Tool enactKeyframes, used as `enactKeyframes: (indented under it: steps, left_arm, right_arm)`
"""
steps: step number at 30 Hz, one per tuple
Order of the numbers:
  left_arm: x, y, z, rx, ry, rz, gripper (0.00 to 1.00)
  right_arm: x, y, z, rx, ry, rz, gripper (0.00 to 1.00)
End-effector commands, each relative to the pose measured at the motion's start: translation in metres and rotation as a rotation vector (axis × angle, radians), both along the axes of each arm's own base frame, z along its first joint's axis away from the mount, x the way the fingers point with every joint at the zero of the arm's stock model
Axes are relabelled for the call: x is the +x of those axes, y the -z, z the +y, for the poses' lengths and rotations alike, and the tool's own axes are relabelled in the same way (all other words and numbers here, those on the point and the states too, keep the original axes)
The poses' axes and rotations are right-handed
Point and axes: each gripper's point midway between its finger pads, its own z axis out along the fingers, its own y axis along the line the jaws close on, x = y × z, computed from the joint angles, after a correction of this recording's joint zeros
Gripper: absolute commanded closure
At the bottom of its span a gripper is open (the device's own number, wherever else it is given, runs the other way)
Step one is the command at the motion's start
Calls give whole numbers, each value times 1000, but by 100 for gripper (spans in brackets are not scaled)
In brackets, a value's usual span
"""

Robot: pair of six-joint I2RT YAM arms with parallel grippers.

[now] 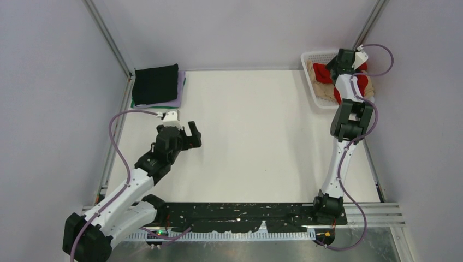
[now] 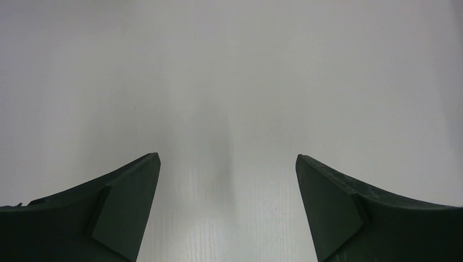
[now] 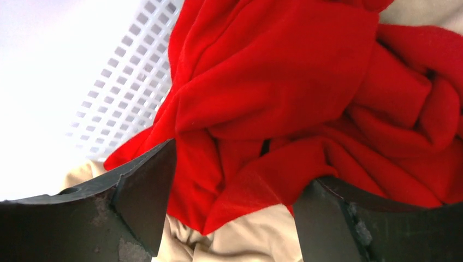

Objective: Fold and stack the t-shirts
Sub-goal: Grab crumpled tshirt from bin with the right arm, then move the tshirt to the center of the board

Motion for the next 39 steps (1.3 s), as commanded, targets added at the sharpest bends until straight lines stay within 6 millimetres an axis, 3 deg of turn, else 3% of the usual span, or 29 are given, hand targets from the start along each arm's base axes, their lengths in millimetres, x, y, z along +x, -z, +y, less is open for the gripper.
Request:
enactKeyframes:
  steps: [1,4,5,8,9,10,12,14,15,21,25,28,29,30,31,33,35,39]
  left_arm:
    - [11,-18,0,-12,-34,-27,0]
    - [13,-18,-2,-6,-32,-8,0]
    - [13,-19,-2,-3,-28,-2,0]
    - [13,-22,-4,-7,-22,-2,0]
    - [13,-22,-5,-11,-18,-3,0]
    - [13,-23,-6,-19,-12,-7,0]
    - [12,-25,-9,-36,0,-13,0]
    - [10,-27,-11,-51,9,-22,0]
    - [9,-28,-11,-61,13,-31,0]
    - [2,-35,-16,-104,47,-57,0]
    - [-2,-41,-15,-132,51,-90,0]
    - [-4,-47,-15,-147,47,-100,1]
    - [-4,-49,-15,-154,48,-101,0]
    - [-5,-51,-14,-159,46,-104,1]
    - [-7,-51,-14,-162,42,-101,0]
    - [-9,-52,-10,-167,24,-101,0]
    - [-12,-53,-3,-168,-7,-97,0]
    - [-19,-56,17,-160,-107,-83,0]
  right_arm:
    - [23,-43,-15,29,51,-190,22]
    - [24,-39,-22,42,88,-208,35]
    - [25,-39,-25,46,93,-218,49]
    - [29,-49,-23,53,71,-253,75]
    - [30,-58,-22,47,63,-273,88]
    - [31,-63,-21,42,48,-278,92]
    - [30,-82,-18,31,24,-312,95]
    - [24,-120,-11,23,-3,-374,95]
    - [22,-129,-7,29,-20,-393,95]
    - [-7,-206,41,0,-123,-542,95]
    - [-37,-277,77,-60,-187,-636,95]
    - [-63,-336,119,-97,-291,-705,95]
    - [-68,-346,131,-122,-334,-707,95]
    - [-80,-367,154,-134,-380,-734,95]
    - [-86,-374,182,-153,-445,-740,95]
    - [-106,-398,214,-179,-540,-773,95]
    - [-134,-422,268,-148,-690,-828,95]
    - [-175,-440,346,-90,-938,-879,95]
